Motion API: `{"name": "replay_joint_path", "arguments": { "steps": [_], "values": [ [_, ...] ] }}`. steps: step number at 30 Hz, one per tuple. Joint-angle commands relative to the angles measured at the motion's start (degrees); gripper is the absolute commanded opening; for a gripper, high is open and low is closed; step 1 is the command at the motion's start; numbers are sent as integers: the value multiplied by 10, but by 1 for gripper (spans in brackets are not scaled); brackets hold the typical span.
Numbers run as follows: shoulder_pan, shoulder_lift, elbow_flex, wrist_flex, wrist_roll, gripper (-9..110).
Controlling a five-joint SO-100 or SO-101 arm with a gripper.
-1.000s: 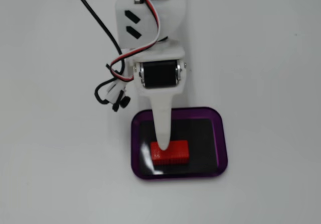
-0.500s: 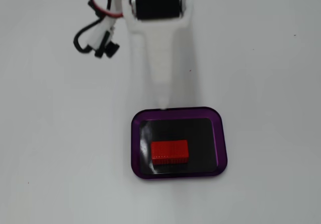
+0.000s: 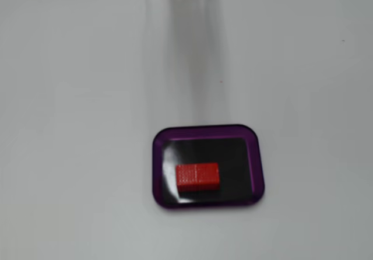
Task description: Pick up the cube and place it in the box.
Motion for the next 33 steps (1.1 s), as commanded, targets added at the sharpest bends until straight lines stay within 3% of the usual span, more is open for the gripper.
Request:
{"name": "replay_joint_path", "arguments": {
  "steps": [1,8,15,20,24,33],
  "values": [
    [4,107,194,-100,3,17],
    [4,374,501,-248,8,17],
    [2,629,647,-175,28,17],
    [3,586,652,-133,109,14],
    [4,586,652,-131,111,-2],
    [4,586,652,-137,111,0]
  ]
}}
